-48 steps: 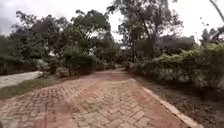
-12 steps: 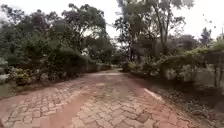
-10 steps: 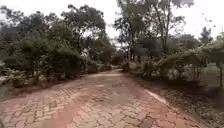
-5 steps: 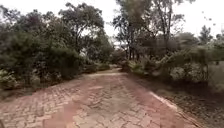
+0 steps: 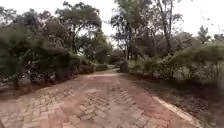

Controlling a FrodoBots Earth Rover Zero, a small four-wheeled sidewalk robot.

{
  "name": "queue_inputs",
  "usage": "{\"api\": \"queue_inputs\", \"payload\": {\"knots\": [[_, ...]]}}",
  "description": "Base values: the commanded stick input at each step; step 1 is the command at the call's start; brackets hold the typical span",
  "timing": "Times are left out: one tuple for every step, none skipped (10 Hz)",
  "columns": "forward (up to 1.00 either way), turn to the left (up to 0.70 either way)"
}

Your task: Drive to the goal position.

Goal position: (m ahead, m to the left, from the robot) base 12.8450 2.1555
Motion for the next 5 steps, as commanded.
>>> {"api": "queue_inputs", "payload": {"knots": [[0.70, 0.00], [0.70, 0.00], [0.70, 0.00], [0.70, 0.00], [0.70, 0.00]]}}
